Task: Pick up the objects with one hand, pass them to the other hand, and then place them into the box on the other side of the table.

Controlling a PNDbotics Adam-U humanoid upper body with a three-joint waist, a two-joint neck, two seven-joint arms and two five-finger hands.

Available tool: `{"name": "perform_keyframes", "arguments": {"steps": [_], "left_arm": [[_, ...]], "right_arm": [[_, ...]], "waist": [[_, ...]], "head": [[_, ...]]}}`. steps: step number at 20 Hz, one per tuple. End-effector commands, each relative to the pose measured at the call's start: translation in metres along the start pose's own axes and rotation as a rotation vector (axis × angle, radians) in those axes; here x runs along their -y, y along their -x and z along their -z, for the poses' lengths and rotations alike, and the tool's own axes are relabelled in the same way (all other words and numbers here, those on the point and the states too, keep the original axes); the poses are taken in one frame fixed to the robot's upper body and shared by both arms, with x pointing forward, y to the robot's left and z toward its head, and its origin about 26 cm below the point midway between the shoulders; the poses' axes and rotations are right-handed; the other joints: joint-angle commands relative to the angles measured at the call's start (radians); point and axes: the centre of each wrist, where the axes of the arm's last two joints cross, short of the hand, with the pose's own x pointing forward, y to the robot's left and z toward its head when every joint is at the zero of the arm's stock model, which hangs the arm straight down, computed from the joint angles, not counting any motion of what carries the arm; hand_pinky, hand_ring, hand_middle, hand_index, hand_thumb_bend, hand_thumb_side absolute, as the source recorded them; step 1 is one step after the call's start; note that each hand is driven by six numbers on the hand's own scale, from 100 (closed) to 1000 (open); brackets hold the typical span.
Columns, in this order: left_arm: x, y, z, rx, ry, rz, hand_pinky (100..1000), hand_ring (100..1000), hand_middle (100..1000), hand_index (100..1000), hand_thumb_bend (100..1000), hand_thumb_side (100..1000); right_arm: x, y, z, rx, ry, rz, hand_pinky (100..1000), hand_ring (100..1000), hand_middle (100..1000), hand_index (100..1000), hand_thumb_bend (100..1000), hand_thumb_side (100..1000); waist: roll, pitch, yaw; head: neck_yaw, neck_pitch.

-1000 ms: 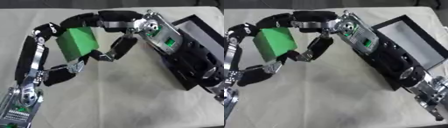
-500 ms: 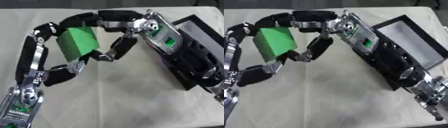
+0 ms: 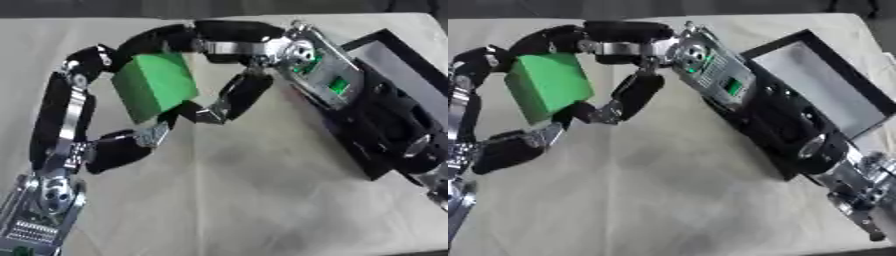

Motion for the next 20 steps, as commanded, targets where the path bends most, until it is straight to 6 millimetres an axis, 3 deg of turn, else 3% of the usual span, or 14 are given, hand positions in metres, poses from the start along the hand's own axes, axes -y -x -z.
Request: {"name": "perform_keyframes", "arguments": {"steps": [1, 10, 16, 20], "left_arm": [[-0.0028, -0.0200, 0.0096, 0.078, -0.023, -0.022, 768, 582, 434, 514, 100, 100], [-0.0015, -0.0194, 0.0086, 0.067, -0.027, -0.013, 765, 581, 443, 536, 100, 127], [-0.0011, -0.0179, 0.0086, 0.037, -0.061, 0.007, 764, 585, 459, 573, 317, 194], [-0.0001, -0.0165, 0.0084, 0.007, -0.083, 0.025, 782, 609, 499, 636, 419, 234]], "right_arm": [[0.0050, -0.0040, -0.0009, 0.000, 0.006, 0.005, 1000, 907, 775, 896, 100, 214], [0.0054, -0.0058, -0.0020, 0.004, 0.049, 0.055, 1000, 815, 649, 794, 100, 233], [0.0059, -0.0073, -0.0023, 0.002, 0.064, 0.094, 1000, 767, 560, 703, 100, 255], [0.0063, -0.0084, -0.0025, 0.002, 0.061, 0.109, 1000, 759, 550, 694, 100, 257]], "waist": [[-0.010, 0.002, -0.001], [-0.008, 0.001, -0.001], [-0.007, 0.001, 0.000], [-0.008, 0.000, -0.001]], "head": [[-0.003, -0.019], [-0.008, -0.017], [-0.012, -0.017], [-0.011, -0.017]]}}
